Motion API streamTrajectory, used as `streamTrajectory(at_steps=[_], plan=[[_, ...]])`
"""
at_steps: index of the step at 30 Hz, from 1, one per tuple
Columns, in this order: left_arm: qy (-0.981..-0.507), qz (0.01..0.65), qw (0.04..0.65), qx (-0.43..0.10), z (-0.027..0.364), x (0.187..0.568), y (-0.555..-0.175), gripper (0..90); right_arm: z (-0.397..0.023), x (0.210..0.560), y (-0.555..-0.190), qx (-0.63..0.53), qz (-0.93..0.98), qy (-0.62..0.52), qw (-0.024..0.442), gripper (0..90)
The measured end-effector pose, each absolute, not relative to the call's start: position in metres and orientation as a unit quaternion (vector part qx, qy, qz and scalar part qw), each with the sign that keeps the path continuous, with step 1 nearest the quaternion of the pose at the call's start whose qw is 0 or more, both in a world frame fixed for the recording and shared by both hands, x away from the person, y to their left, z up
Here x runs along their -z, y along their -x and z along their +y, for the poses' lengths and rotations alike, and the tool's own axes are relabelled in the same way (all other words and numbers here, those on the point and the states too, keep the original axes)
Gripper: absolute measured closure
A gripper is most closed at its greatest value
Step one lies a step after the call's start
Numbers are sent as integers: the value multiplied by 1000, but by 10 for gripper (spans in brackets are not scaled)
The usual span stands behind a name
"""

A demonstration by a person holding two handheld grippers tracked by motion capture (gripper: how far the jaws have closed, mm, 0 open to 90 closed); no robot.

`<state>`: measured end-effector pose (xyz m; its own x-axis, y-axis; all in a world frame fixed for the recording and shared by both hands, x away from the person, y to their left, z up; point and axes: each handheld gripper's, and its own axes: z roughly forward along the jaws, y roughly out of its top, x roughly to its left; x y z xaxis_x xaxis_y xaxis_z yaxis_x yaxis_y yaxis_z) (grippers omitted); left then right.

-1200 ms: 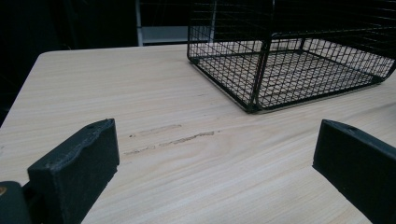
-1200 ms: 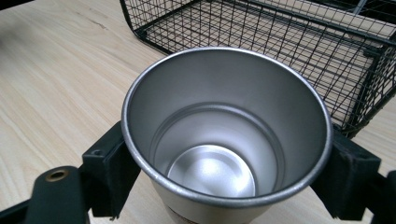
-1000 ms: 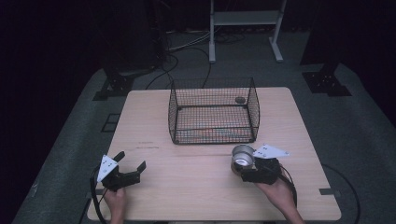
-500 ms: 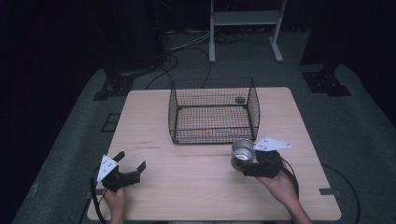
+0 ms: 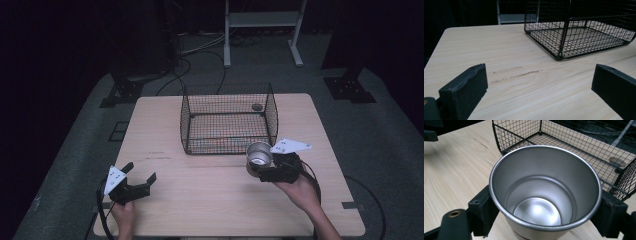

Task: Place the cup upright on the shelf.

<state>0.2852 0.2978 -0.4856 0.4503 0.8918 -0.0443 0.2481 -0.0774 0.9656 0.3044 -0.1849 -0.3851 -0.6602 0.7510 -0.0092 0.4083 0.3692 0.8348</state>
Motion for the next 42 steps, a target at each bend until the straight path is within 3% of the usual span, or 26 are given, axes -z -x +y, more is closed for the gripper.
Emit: streamTrajectory(at_steps=[42], plan=[[-666, 426, 531, -305, 298, 486, -286, 0, -172, 332, -361, -440, 800, -360, 192, 181]])
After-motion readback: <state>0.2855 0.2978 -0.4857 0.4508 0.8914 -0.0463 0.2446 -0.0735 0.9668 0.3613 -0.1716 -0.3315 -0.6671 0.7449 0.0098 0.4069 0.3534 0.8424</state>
